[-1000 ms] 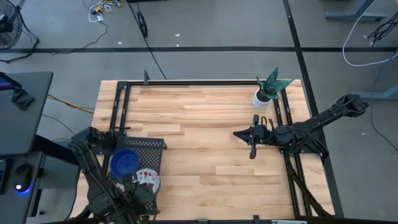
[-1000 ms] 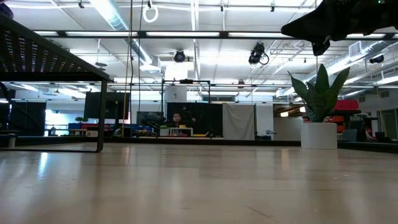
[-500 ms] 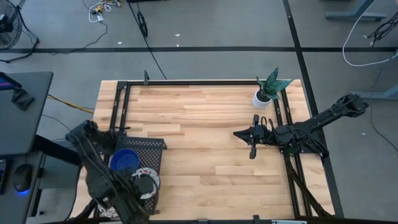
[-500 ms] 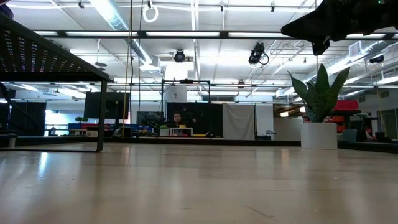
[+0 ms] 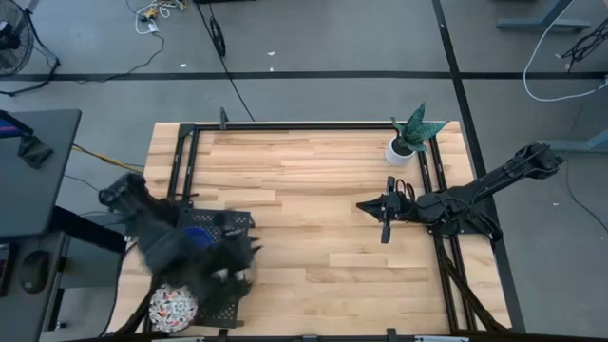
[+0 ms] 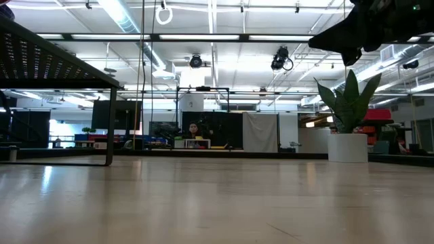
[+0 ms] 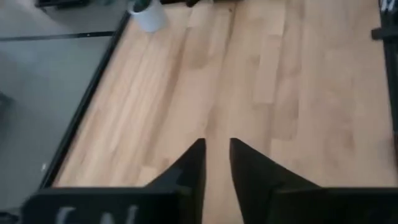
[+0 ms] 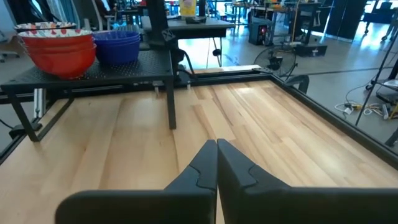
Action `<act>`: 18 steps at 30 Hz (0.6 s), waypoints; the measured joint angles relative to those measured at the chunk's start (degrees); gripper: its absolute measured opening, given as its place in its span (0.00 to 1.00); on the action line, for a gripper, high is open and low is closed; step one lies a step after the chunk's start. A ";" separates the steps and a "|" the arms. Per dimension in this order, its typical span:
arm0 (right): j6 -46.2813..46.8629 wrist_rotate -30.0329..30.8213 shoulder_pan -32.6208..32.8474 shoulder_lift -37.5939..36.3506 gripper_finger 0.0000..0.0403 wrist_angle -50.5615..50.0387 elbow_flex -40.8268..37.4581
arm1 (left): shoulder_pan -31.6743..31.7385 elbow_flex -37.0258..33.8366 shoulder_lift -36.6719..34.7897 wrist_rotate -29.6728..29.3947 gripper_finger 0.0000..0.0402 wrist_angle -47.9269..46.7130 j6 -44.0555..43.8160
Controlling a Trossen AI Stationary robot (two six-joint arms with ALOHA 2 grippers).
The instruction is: Pick & Place Mini bowls
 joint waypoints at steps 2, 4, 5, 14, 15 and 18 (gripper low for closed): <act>0.00 0.00 0.02 0.00 0.01 -0.04 0.00 | 5.04 -5.08 -1.46 4.94 0.15 10.17 9.68; 0.14 0.00 0.08 0.00 0.01 -0.04 0.00 | 10.98 -12.08 -3.94 12.50 0.13 23.36 19.80; 0.26 0.00 0.16 0.00 0.01 -0.06 0.00 | 14.02 -15.92 -5.17 17.02 0.12 30.75 24.59; 2.58 -0.01 2.12 0.00 0.01 0.02 0.00 | 39.37 -45.63 -8.70 41.46 0.12 89.64 49.79; 3.30 -0.02 2.23 0.00 0.01 -0.04 0.00 | 41.71 -47.31 -8.76 44.40 0.12 93.19 50.75; 5.44 -0.01 2.32 0.00 0.01 -0.10 0.00 | 47.37 -50.81 -11.88 53.44 0.11 94.85 50.89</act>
